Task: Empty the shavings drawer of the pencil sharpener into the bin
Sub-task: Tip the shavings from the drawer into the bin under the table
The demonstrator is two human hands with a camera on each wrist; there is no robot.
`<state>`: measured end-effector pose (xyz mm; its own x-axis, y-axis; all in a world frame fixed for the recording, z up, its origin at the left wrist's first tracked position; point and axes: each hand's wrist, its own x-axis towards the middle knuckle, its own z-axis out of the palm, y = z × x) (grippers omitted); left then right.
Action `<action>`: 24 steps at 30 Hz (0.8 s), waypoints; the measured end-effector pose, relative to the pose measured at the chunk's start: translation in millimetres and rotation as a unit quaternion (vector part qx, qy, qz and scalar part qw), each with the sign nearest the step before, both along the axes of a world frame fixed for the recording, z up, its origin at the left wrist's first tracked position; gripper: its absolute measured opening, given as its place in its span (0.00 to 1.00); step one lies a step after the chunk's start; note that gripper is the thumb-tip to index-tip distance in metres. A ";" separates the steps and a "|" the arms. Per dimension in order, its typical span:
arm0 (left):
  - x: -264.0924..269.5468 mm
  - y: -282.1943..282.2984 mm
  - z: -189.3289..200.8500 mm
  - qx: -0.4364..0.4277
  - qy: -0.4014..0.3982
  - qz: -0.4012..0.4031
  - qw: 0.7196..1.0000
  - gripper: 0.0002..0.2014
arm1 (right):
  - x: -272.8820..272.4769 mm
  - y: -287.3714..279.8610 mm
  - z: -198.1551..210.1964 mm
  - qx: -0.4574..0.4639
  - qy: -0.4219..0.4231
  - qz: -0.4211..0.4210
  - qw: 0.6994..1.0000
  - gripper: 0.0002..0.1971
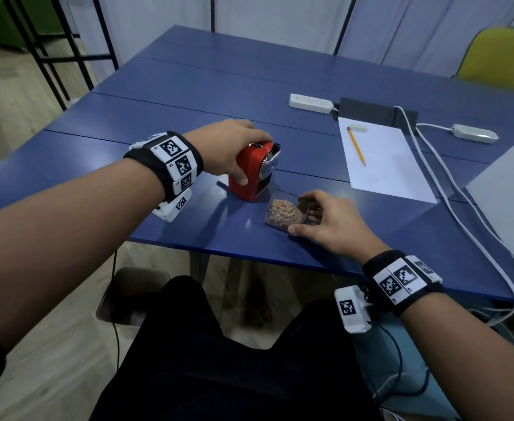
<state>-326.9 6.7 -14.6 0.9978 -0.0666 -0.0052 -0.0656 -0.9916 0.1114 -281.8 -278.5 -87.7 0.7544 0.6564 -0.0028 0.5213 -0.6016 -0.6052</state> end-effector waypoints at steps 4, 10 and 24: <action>-3.6 3.4 -3.9 0.015 -0.021 0.024 0.999 0.55 | -11.4 6.1 1.6 -0.021 -0.035 0.023 0.999 0.38; -42.7 3.9 -26.2 -0.098 -0.094 0.147 0.980 0.51 | -26.0 20.8 -0.1 -0.041 -0.045 0.056 0.997 0.37; -129.8 -12.5 -82.0 -0.217 -0.011 0.064 0.974 0.47 | -61.7 62.6 7.9 -0.049 -0.034 0.121 0.991 0.35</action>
<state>-456.7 -5.9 -96.6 0.9976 0.0679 0.0161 0.0495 -0.8513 0.5223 -343.5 -215.8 -79.8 0.5761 0.8168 -0.0296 0.6947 -0.5085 -0.5087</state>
